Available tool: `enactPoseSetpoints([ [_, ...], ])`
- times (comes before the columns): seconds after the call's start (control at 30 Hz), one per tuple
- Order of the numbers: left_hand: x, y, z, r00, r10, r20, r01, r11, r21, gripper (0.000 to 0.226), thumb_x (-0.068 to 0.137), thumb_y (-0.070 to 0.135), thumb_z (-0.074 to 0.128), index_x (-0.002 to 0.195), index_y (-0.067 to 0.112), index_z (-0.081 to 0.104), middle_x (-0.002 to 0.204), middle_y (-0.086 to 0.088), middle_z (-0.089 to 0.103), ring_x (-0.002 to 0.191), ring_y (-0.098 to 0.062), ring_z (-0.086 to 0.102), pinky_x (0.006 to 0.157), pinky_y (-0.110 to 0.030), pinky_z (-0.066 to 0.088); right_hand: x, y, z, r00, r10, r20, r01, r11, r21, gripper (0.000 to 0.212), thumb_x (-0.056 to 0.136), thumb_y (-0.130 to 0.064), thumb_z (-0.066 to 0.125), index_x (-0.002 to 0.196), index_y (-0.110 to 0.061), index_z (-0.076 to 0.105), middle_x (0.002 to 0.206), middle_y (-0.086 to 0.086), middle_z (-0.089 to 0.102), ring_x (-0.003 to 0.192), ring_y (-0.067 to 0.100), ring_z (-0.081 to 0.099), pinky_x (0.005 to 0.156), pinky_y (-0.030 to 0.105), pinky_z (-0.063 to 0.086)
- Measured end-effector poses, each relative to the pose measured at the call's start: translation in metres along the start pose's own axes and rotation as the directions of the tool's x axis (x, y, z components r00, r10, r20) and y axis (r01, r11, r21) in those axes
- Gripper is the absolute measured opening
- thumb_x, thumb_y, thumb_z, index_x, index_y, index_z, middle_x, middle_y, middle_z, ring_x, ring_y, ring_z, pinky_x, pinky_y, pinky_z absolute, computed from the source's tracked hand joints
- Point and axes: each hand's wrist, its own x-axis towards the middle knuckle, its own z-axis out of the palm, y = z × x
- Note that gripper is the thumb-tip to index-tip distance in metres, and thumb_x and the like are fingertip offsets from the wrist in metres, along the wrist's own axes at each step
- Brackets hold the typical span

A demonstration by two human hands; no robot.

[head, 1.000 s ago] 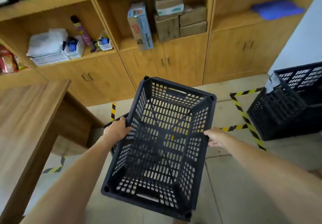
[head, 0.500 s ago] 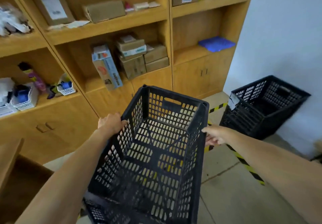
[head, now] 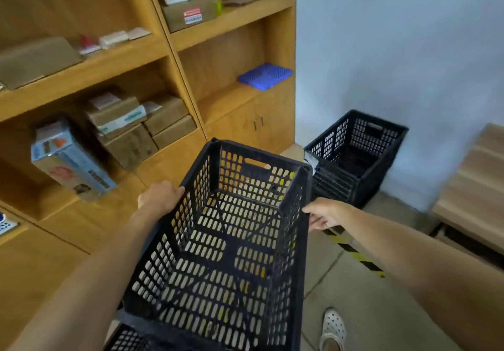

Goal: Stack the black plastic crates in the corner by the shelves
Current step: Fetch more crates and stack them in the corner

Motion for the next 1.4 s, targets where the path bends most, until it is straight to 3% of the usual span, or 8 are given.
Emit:
enactPoseSetpoints([
  [0.13,0.069,0.087,-0.023,0.994,0.073,-0.081,-0.071,0.997,0.033,0.043,0.096,0.052,0.04,0.087,0.015,0.061,0.08,-0.004,0.064,0.076,-0.023,0.064,0.078,-0.04,0.056,0.028,-0.021,-0.081,0.999,-0.012,-0.04,0.014,0.998,0.054,0.039,0.103,-0.018,0.04,0.138,-0.001,0.043,0.111,0.022,0.066,0.066,0.02,0.065,0.041,0.022,0.037],
  [0.27,0.128,0.175,-0.055,0.976,0.175,-0.126,-0.17,0.984,0.046,0.043,0.096,0.048,0.041,0.076,0.015,0.062,0.073,-0.005,0.065,0.068,-0.023,0.065,0.072,-0.039,0.058,0.053,-0.041,-0.166,0.988,-0.02,-0.15,0.036,0.994,0.102,0.043,0.103,-0.016,0.039,0.142,0.001,0.035,0.111,0.026,0.066,0.092,0.03,0.071,0.032,0.021,0.031],
  [0.43,0.183,0.272,-0.086,0.943,0.294,-0.157,-0.28,0.954,0.107,0.048,0.096,0.045,0.038,0.07,0.013,0.06,0.072,-0.007,0.066,0.063,-0.024,0.063,0.067,-0.036,0.057,0.068,-0.061,-0.252,0.962,-0.034,-0.271,0.093,0.974,0.206,0.039,0.103,-0.016,0.04,0.136,0.003,0.035,0.074,0.02,0.056,0.035,0.016,0.047,0.04,0.023,0.022],
  [0.57,0.225,0.343,-0.093,0.915,0.374,-0.154,-0.36,0.927,0.11,0.047,0.096,0.045,0.039,0.065,0.014,0.056,0.07,-0.005,0.063,0.065,-0.024,0.062,0.072,-0.038,0.057,0.089,-0.065,-0.303,0.928,0.016,-0.373,0.102,0.951,0.293,0.019,0.101,-0.015,0.044,0.099,0.004,0.047,0.069,0.016,0.05,0.046,0.02,0.043,0.034,0.018,0.029],
  [0.77,0.29,0.436,-0.096,0.833,0.518,-0.192,-0.508,0.855,0.102,0.042,0.093,0.037,0.039,0.063,0.013,0.057,0.069,-0.005,0.059,0.066,-0.026,0.059,0.068,-0.035,0.049,0.121,-0.072,-0.343,0.776,0.069,-0.627,0.086,0.973,0.213,0.031,0.096,-0.014,0.048,0.066,-0.008,0.041,0.069,0.011,0.046,0.062,0.026,0.046,0.055,0.032,0.038],
  [1.1,0.413,0.582,-0.116,0.673,0.731,-0.116,-0.716,0.683,0.148,0.05,0.095,0.047,0.036,0.071,0.008,0.057,0.07,-0.008,0.059,0.062,-0.025,0.054,0.063,-0.031,0.044,0.148,-0.116,-0.424,0.597,0.187,-0.78,0.008,0.971,0.239,0.01,0.094,-0.013,0.048,0.095,-0.003,0.048,0.091,0.015,0.057,0.084,0.029,0.049,0.073,0.033,0.042],
  [1.23,0.448,0.622,-0.081,0.633,0.774,-0.024,-0.763,0.628,0.15,0.053,0.094,0.054,0.047,0.059,0.015,0.039,0.057,0.002,0.045,0.049,-0.018,0.043,0.05,-0.027,0.034,0.171,-0.106,-0.439,0.573,0.281,-0.77,-0.102,0.957,0.273,0.035,0.093,-0.019,0.051,0.121,0.002,0.044,0.121,0.022,0.056,0.099,0.035,0.056,0.073,0.032,0.04],
  [1.4,0.478,0.672,-0.043,0.616,0.785,0.065,-0.781,0.599,0.176,0.051,0.089,0.053,0.058,0.059,0.017,0.04,0.052,0.003,0.045,0.046,-0.017,0.041,0.054,-0.027,0.038,0.201,-0.09,-0.473,0.575,0.282,-0.768,-0.141,0.959,0.246,0.035,0.094,-0.023,0.053,0.12,-0.001,0.044,0.121,0.021,0.057,0.107,0.035,0.058,0.075,0.033,0.043],
])
